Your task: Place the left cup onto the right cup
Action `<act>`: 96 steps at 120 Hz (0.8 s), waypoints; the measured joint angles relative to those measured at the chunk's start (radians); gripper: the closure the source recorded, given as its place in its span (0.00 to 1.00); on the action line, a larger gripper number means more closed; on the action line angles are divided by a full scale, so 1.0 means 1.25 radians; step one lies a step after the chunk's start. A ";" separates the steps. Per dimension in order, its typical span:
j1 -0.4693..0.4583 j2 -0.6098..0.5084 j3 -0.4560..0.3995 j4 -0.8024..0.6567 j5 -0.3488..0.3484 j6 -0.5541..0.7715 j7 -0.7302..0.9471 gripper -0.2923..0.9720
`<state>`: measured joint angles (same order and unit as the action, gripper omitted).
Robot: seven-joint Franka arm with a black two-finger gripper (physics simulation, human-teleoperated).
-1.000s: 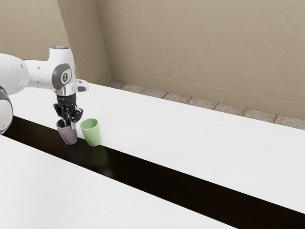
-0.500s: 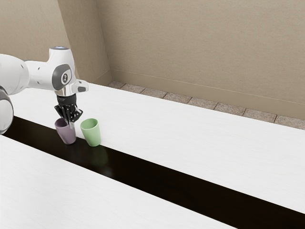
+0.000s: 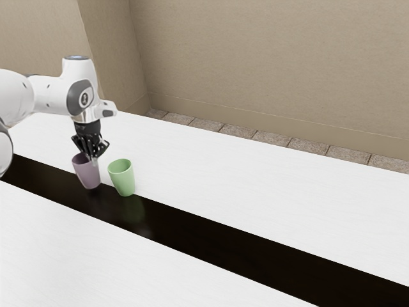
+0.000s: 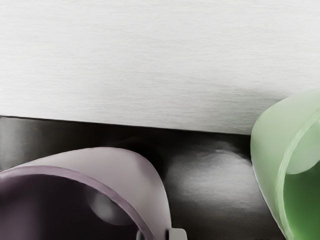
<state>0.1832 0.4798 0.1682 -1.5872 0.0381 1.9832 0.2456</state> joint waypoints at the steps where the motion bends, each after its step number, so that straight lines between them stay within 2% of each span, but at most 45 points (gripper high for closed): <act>1: 0.000 -0.002 0.000 -0.001 0.000 0.000 0.000 0.85; 44: -0.032 -0.080 0.005 -0.028 0.015 -0.020 -0.007 0.85; 96: -0.083 -0.158 0.008 -0.029 0.067 -0.060 -0.026 0.85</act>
<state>0.0795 0.2827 0.1779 -1.6234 0.1221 1.9081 0.2134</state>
